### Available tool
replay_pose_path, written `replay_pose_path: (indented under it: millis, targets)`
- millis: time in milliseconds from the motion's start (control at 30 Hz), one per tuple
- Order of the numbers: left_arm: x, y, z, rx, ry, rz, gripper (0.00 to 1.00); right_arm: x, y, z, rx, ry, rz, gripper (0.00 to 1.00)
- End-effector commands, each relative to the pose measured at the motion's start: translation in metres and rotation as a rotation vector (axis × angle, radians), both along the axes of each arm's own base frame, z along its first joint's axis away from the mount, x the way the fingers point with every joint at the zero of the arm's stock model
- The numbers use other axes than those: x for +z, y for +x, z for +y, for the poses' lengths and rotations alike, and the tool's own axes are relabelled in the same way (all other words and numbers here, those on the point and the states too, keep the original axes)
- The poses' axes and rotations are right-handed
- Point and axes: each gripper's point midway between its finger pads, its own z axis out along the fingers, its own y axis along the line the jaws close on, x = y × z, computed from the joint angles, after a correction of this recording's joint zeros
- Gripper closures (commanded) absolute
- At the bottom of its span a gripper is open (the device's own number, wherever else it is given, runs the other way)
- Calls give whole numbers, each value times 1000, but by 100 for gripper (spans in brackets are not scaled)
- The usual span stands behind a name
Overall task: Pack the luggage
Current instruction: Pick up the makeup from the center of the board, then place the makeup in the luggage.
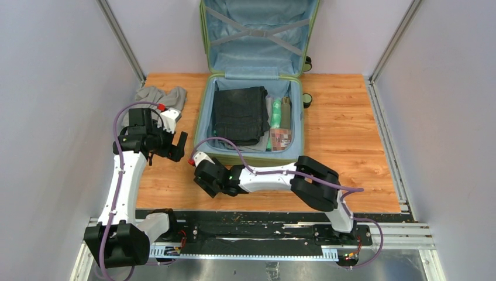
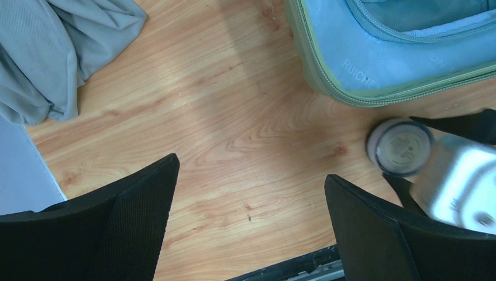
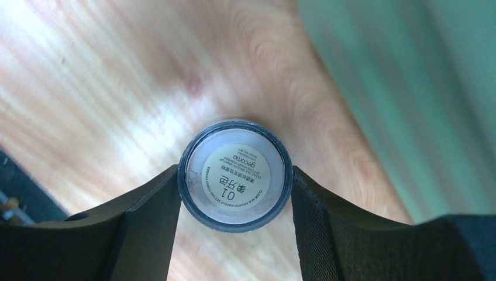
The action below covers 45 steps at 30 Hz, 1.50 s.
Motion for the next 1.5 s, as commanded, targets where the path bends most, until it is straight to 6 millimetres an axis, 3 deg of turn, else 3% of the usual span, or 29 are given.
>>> replay_pose_path:
  millis: [0, 133, 233, 333, 400, 533, 633, 867, 967, 1100, 1133, 1233, 1333, 1467]
  targets:
    - [12, 0, -1, -14, 0, -25, 0, 46, -21, -14, 10, 43, -21, 68]
    - [12, 2, -1, -15, 1, -25, 0, 94, -19, -38, -35, 89, -51, 69]
    - [14, 2, -1, -12, -2, -27, 0, 132, -2, -63, -97, 139, -77, 69]
    - [15, 3, -2, -10, -10, -30, 0, 163, 31, -96, -195, 197, -90, 69]
    - [15, 3, -3, -11, -17, -29, 0, 173, 62, -126, -293, 202, -84, 69]
    - [14, 2, -8, -17, -44, -22, 0, 158, 125, -188, -498, 149, -55, 70]
    - [14, 2, -10, -20, -57, -19, 0, 139, 163, -223, -608, 84, -51, 71]
    - [14, 1, -10, -30, -52, -21, 0, 88, 209, -266, -757, -11, 14, 72]
    - [13, 0, -11, -39, -56, -19, 0, 74, 215, -276, -788, -31, 39, 63]
    - [8, 1, -14, -52, -70, -2, 0, 72, 219, -285, -802, -24, 54, 26]
    - [7, 2, -15, -54, -73, 5, 0, 79, 220, -285, -799, -2, 51, 15]
    - [2, 4, -16, -59, -82, 27, 0, 109, 229, -287, -794, 75, 22, 1]
    - [-2, 5, -17, -67, -91, 45, 0, 162, 252, -293, -795, 199, -45, 0]
    - [-11, 5, -20, -77, -107, 76, 0, 240, 303, -326, -856, 369, -156, 0]
